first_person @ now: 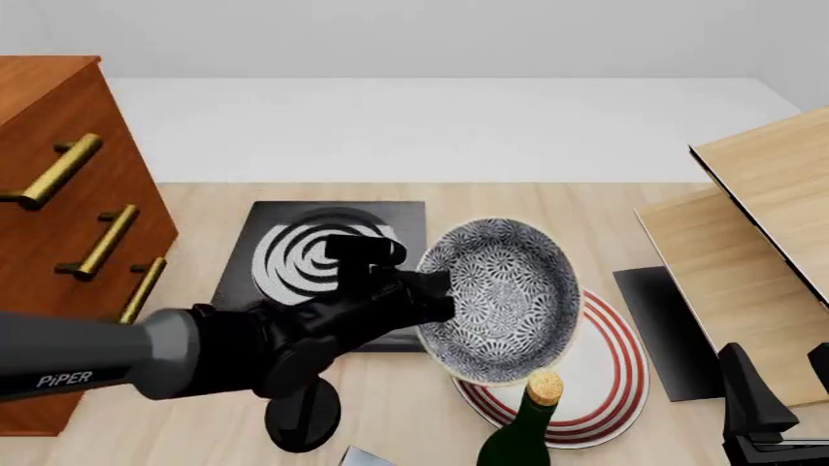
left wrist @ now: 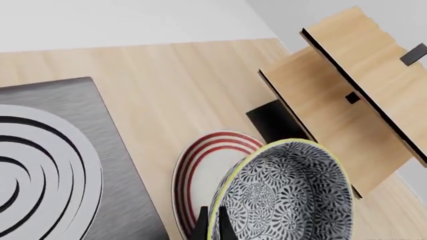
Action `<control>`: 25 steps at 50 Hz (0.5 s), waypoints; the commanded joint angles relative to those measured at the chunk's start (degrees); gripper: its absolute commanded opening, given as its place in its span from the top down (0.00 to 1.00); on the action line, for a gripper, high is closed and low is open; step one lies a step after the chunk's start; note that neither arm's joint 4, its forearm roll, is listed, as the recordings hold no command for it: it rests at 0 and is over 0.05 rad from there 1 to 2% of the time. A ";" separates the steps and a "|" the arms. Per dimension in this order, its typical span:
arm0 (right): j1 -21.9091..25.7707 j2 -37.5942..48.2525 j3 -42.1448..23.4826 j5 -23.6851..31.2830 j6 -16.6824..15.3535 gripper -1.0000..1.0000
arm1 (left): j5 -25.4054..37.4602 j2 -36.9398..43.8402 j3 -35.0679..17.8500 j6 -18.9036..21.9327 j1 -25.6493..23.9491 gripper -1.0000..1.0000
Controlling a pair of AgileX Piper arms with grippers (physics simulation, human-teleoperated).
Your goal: Pick up the akita bowl and put it on the plate.
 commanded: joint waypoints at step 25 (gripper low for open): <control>0.02 0.00 0.00 0.00 -0.01 0.00 | -0.59 10.20 -7.14 0.96 0.31 1.00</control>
